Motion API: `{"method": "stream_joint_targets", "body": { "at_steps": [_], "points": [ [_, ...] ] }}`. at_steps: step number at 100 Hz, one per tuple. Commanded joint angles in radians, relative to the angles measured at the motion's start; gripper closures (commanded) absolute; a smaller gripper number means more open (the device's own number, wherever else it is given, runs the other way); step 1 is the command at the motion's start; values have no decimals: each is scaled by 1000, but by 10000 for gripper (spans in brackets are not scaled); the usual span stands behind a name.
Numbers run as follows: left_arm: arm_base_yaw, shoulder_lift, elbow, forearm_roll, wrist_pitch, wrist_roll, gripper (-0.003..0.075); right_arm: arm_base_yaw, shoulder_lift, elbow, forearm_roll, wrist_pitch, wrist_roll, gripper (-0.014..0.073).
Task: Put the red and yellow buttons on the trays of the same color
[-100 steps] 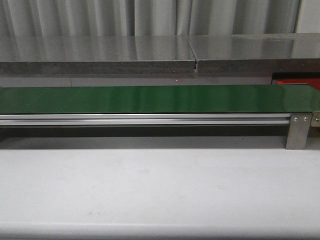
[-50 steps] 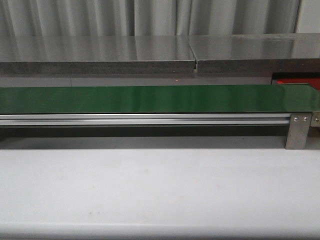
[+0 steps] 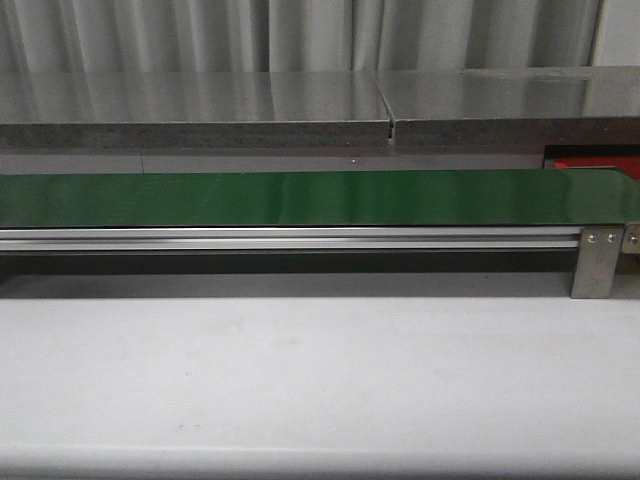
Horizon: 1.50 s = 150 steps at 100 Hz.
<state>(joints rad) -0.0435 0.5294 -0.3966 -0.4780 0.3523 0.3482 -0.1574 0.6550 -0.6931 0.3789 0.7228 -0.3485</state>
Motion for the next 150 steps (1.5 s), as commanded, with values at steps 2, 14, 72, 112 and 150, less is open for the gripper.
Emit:
{"method": "stream_joint_targets", "body": {
  "at_steps": [2, 14, 72, 112, 150],
  "points": [
    [-8, 1, -28, -20, -73, -1, 55, 2, -2, -24, 13, -57, -11, 661],
    [-6, 3, -46, -18, -55, -1, 56, 2, -2, -24, 13, -57, -11, 661],
    [438, 542, -615, -16, 167, -27, 57, 2, -2, -24, 13, -58, -11, 661],
    [504, 1007, -905, -11, 219, -27, 57, 2, -2, -24, 13, -58, -11, 661],
    [504, 1237, -1010, 17, 217, -25, 57, 2, -2, -24, 13, -58, -11, 661]
  ]
}}
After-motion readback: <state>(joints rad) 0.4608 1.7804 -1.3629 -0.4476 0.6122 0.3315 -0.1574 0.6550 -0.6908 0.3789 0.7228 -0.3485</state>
